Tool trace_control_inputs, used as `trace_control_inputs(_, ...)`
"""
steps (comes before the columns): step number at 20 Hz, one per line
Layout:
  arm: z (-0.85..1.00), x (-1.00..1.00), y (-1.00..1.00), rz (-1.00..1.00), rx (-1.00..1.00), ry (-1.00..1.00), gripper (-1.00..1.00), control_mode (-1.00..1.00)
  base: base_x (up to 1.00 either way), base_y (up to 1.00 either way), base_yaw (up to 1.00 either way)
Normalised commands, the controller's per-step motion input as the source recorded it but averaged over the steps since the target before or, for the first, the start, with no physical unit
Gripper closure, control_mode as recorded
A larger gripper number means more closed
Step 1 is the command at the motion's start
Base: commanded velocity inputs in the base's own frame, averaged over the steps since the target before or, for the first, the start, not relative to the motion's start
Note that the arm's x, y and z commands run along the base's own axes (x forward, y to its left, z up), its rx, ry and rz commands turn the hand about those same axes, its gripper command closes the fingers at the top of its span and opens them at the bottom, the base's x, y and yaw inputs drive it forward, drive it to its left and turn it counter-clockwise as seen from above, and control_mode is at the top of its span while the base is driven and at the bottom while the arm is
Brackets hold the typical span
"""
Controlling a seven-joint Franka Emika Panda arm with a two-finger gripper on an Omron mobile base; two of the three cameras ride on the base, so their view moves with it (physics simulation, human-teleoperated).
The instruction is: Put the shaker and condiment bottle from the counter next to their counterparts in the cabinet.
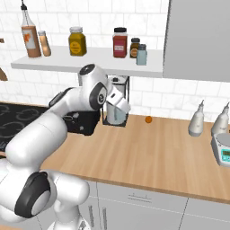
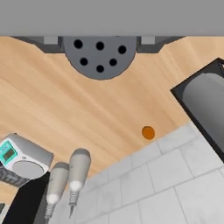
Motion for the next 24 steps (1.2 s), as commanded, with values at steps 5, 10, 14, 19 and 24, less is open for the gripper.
trace_control_inputs(5,0.48,0.10,-0.01,0.12,0.00,-0.05,1.00,-1.00,0.00,0.00,0.00)
trace_control_inputs(10,0.47,0.14,0.00,0.12,0.00,-0.05,1.00,-1.00,0.00,0.00,0.00)
trace_control_inputs(14,0.51,0.18,-0.02,0.12,0.00,-0.04,1.00,-1.00,0.00,0.00,0.00)
trace_control_inputs(19,0.49,0.05,-0.06,0.12,0.00,0.00,1.00,-1.00,0.00,0.00,0.00)
trace_control_inputs(24,0.44,0.00,-0.09,0.09,-0.03,0.00,1.00,-1.00,0.00,0.00,0.00)
